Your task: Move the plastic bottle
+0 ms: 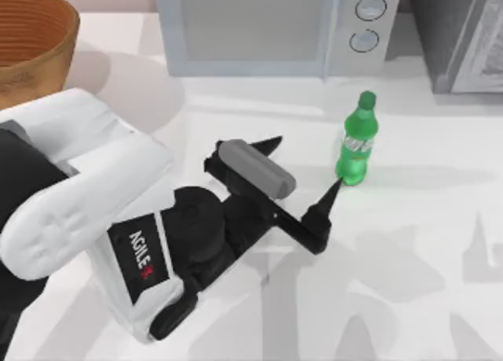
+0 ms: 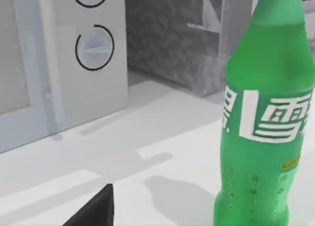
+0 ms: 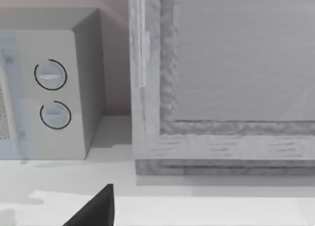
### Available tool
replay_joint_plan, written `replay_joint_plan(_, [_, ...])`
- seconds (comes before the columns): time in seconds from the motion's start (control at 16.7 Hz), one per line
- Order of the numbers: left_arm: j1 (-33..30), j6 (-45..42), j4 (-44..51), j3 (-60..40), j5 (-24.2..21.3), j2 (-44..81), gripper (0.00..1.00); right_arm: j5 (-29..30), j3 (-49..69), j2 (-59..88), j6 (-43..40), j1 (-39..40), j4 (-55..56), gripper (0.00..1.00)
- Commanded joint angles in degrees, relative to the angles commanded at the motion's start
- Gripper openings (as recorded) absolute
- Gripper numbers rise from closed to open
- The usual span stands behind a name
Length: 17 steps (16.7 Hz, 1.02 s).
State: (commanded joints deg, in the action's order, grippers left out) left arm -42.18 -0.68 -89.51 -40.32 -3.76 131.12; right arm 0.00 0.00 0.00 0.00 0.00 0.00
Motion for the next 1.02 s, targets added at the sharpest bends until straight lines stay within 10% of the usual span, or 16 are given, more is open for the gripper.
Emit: replay_joint_plan(1.02, [-2.1,0.1,7.6,-18.5,0.3,9.6,1.00,0.0,0.0,0.0,0.0,0.0,0.0,1.00])
